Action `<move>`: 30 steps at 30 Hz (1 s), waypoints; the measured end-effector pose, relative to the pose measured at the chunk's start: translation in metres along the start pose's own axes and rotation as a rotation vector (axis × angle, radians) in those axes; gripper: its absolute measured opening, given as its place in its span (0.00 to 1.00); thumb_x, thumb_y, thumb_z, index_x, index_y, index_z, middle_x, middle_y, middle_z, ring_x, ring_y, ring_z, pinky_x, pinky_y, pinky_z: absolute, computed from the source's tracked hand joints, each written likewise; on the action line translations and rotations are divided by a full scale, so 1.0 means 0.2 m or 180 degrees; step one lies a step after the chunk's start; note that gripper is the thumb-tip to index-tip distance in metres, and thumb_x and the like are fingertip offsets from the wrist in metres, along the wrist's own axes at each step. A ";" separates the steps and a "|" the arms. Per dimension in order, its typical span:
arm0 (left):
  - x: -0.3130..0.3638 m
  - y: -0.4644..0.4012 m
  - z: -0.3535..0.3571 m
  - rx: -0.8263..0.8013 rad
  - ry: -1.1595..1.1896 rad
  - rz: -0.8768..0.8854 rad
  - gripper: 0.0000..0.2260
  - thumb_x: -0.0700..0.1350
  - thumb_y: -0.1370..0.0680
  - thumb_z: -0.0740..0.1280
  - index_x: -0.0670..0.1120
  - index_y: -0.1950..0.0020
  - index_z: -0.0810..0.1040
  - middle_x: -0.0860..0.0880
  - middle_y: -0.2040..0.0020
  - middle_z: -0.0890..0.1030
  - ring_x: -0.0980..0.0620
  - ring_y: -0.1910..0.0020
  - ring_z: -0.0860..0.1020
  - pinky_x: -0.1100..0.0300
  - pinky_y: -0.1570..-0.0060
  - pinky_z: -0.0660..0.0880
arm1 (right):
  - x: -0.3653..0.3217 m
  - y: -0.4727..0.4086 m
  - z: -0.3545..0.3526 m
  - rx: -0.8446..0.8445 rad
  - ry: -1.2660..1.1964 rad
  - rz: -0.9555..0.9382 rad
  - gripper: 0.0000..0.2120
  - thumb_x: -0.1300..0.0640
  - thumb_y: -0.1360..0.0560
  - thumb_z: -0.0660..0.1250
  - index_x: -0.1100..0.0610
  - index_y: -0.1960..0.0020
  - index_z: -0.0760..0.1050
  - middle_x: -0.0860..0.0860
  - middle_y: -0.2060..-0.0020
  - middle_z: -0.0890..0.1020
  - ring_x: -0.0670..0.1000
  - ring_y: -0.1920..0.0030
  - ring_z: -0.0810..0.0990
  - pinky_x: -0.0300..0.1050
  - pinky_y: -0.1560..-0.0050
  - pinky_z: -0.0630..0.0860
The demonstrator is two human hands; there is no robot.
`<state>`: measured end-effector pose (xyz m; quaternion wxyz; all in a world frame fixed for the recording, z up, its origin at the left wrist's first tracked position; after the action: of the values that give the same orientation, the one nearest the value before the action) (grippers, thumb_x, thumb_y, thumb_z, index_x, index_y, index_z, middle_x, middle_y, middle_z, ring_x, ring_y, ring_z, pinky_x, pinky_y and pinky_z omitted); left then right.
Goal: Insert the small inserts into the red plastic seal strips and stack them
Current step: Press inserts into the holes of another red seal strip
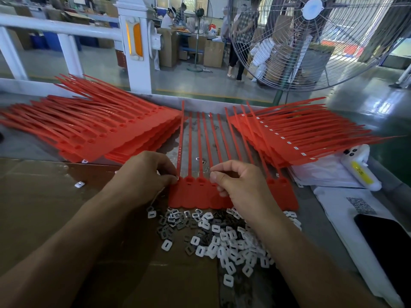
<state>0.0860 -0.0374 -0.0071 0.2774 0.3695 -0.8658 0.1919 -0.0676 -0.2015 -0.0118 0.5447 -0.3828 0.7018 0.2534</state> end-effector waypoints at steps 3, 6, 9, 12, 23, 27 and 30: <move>-0.01 0.00 0.00 -0.0009 0.0007 -0.0037 0.04 0.46 0.26 0.77 0.56 0.56 0.85 0.59 0.58 0.82 0.62 0.59 0.79 0.65 0.61 0.71 | 0.00 0.01 0.00 0.0010 0.0063 -0.0004 0.04 0.57 0.21 0.72 0.48 0.52 0.84 0.45 0.60 0.87 0.40 0.65 0.81 0.36 0.60 0.81; 0.00 0.00 0.01 0.0019 0.0051 -0.0025 0.04 0.46 0.27 0.78 0.55 0.57 0.85 0.59 0.59 0.82 0.63 0.60 0.79 0.66 0.61 0.72 | -0.01 0.01 0.00 0.0018 0.0105 -0.0002 0.05 0.57 0.21 0.73 0.48 0.52 0.84 0.49 0.59 0.87 0.41 0.65 0.80 0.38 0.59 0.81; 0.00 0.01 0.01 0.0026 0.0084 -0.0029 0.05 0.46 0.27 0.78 0.56 0.56 0.86 0.58 0.59 0.82 0.62 0.60 0.79 0.64 0.61 0.72 | -0.01 0.01 0.00 0.0014 0.0120 0.0021 0.05 0.57 0.22 0.73 0.48 0.51 0.84 0.48 0.59 0.87 0.40 0.66 0.80 0.36 0.60 0.80; 0.00 0.01 0.00 -0.0025 0.0098 -0.0032 0.06 0.46 0.27 0.78 0.56 0.55 0.86 0.57 0.58 0.83 0.61 0.59 0.79 0.63 0.60 0.72 | -0.01 0.01 0.00 -0.0001 0.0132 0.0032 0.06 0.58 0.21 0.72 0.47 0.51 0.85 0.45 0.59 0.87 0.39 0.64 0.81 0.32 0.60 0.80; 0.05 0.02 0.00 0.0364 0.0507 0.0332 0.08 0.42 0.24 0.74 0.56 0.54 0.85 0.66 0.58 0.82 0.66 0.56 0.80 0.65 0.58 0.76 | 0.00 0.01 -0.01 -0.0062 -0.0029 0.0033 0.07 0.57 0.21 0.72 0.46 0.51 0.86 0.40 0.62 0.86 0.37 0.62 0.81 0.29 0.60 0.76; 0.16 0.07 0.06 0.0349 0.0691 0.1007 0.07 0.43 0.24 0.75 0.55 0.50 0.85 0.60 0.56 0.83 0.58 0.55 0.80 0.66 0.57 0.75 | -0.01 0.01 -0.01 -0.0077 -0.0070 0.0038 0.09 0.59 0.20 0.71 0.46 0.49 0.86 0.44 0.59 0.87 0.38 0.63 0.81 0.30 0.60 0.76; 0.21 0.10 0.09 0.0375 0.0437 0.1417 0.09 0.43 0.25 0.76 0.55 0.47 0.84 0.59 0.55 0.80 0.56 0.56 0.78 0.70 0.58 0.72 | -0.02 0.01 -0.01 -0.0141 -0.0120 0.0039 0.08 0.57 0.20 0.71 0.46 0.47 0.85 0.45 0.57 0.87 0.39 0.62 0.83 0.31 0.59 0.78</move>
<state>0.0406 -0.0578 0.0026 0.2644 0.1711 -0.8924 0.3232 -0.0687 -0.2010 -0.0087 0.5477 -0.3856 0.6879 0.2795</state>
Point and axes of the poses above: each hand's wrist, its own y-axis away from the middle knuckle, its own z-axis out of the palm, x = y × z, the point moved 3 cm from there along -y, towards the middle knuckle
